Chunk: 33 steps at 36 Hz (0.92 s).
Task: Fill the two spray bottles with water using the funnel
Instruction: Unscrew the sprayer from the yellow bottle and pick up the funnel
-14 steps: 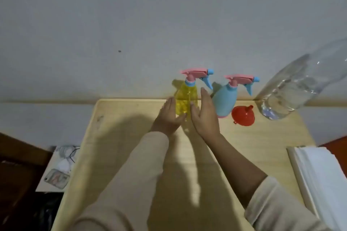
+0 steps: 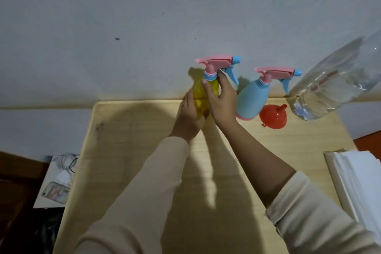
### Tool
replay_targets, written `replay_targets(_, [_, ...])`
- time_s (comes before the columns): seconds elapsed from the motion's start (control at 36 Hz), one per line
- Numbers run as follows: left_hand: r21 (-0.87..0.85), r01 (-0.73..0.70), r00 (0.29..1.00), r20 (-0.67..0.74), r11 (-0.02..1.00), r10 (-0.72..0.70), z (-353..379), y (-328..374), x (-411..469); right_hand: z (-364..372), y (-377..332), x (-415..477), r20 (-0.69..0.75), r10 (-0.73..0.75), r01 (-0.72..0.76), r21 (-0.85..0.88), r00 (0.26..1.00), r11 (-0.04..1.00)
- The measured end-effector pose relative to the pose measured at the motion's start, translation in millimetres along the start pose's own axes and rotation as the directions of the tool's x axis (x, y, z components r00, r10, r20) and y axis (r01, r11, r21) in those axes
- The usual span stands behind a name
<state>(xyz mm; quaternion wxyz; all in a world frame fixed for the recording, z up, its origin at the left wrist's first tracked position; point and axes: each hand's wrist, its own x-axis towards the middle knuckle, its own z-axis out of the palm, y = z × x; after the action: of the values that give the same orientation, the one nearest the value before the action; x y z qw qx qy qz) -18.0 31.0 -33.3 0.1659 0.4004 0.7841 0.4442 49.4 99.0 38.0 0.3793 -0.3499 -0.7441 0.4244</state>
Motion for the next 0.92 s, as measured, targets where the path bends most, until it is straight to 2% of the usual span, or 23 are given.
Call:
replay_targets(0.08, [-0.054,0.056,0.998,0.039,0.997,-0.054,1.8,-3.8,1.0,0.9,-3.7,1.8,-0.039,0.036,-0.034,0.053,0.999,0.998])
replay_targets(0.17, [-0.121,0.031,0.999,0.040,0.992,-0.027,0.7,0.8,-3.5,-0.2,-8.0,1.4,-0.037,0.059,-0.056,0.074,0.998,0.996])
replay_targets(0.33, [-0.175,-0.005,0.998,-0.063,0.985,-0.007,-8.0,19.3,-25.5,-9.1,-20.5,5.2,-0.071,0.072,-0.058,0.180,0.995,0.982])
replay_targets(0.44, [-0.105,-0.146,0.981,-0.146,0.984,0.130,-16.8,27.5,-31.4,-19.1,-28.6,7.0,-0.065,0.115,-0.098,0.225,0.991,0.969])
replay_targets(0.53, [-0.108,-0.210,0.969,-0.157,0.972,0.192,-21.8,30.6,-32.7,-25.0,-36.1,7.7,-0.085,0.141,-0.113,0.277,0.986,0.954])
replay_targets(0.64, [-0.164,-0.201,0.979,-0.058,0.966,0.194,-31.5,40.8,-37.7,-31.4,-44.5,8.6,-0.110,0.172,-0.124,0.345,0.979,0.930])
replay_targets(0.75, [-0.243,-0.092,0.982,0.137,0.966,0.128,-39.3,49.5,-39.8,-40.0,-45.2,8.7,-0.001,0.220,-0.204,0.377,0.975,0.903])
replay_targets(0.92, [-0.215,-0.040,0.964,0.250,0.976,0.094,-47.6,59.1,-46.3,-53.4,-52.6,4.3,0.148,0.299,-0.333,0.465,0.943,0.820])
